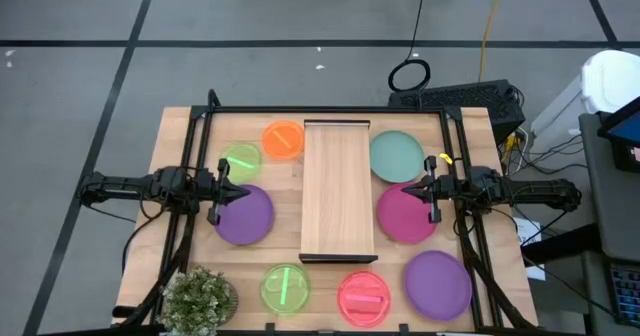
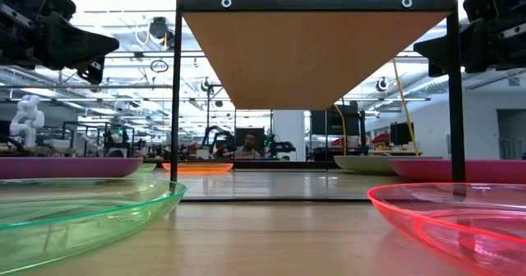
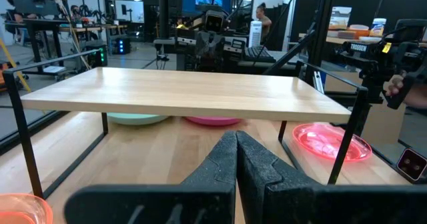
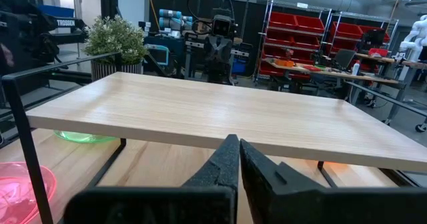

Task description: Place and stack plates onto a shelf

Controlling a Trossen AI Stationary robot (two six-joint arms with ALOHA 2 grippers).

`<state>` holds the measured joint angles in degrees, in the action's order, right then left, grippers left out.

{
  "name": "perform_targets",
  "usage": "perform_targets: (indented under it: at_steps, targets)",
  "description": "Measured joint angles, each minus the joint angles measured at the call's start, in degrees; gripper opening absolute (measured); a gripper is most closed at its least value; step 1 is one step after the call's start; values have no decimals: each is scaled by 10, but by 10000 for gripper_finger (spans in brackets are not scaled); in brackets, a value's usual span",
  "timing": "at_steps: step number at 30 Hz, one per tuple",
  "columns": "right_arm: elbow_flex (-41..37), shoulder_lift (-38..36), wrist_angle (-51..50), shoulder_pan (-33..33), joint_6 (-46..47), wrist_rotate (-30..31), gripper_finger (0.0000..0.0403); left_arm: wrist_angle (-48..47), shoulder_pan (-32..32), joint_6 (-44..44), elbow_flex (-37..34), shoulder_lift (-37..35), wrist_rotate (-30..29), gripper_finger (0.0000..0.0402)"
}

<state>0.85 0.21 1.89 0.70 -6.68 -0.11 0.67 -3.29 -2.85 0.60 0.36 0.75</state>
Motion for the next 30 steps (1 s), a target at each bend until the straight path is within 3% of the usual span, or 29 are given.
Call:
perform_targets:
  at_steps: [14, 20, 25, 30]
  targets:
    - [0, 0, 5, 0, 0, 3, 0, 6, 0, 0, -1, 0, 0, 1]
    - [3, 4, 66, 0, 0, 8, 0, 7, 0, 0, -1, 0, 0, 1]
    - [40, 28, 52, 0, 0, 18, 0, 8, 0, 0, -1, 0, 0, 1]
    - [129, 90, 33, 0, 0, 19, 0, 8, 0, 0, -1, 0, 0, 1]
